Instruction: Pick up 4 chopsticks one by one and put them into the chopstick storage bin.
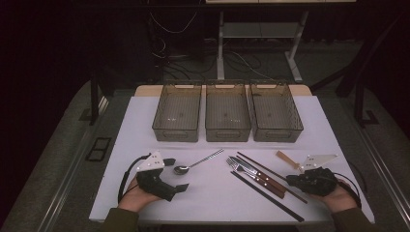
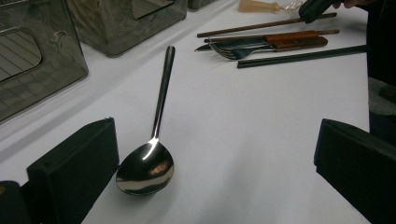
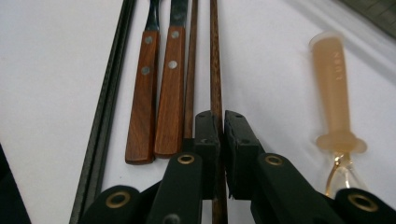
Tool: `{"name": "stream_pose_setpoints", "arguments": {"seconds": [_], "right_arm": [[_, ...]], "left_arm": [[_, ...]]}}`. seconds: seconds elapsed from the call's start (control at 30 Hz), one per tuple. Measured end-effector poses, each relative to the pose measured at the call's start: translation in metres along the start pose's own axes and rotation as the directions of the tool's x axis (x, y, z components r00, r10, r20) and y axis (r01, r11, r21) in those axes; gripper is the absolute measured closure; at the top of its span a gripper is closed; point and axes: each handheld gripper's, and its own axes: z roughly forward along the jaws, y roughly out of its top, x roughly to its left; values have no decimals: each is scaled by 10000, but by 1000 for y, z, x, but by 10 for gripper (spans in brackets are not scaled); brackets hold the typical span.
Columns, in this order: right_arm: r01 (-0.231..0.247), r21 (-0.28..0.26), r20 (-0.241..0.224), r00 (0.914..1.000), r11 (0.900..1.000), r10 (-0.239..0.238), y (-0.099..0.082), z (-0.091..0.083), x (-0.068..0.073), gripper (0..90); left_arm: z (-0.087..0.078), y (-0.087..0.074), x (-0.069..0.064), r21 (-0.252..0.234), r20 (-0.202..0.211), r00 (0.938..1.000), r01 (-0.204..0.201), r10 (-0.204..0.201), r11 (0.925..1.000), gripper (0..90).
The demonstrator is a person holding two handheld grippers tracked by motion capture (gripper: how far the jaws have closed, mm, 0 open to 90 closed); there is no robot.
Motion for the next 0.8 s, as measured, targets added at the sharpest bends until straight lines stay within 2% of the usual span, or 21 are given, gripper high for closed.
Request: {"name": "stream_pose_setpoints", "arguments": {"seconds": [0.3,0.8], "right_arm": [[-76,-616,38,10000,9981,79,2,-9,-3,845],[-277,-943,-255,9994,9952,254,6,-16,-3,845]], "left_arm": [[0,0,0,4,10,10000,6,-6,10000,0],[1,0,0,40,18,10000,25,-25,10000,0]]}}
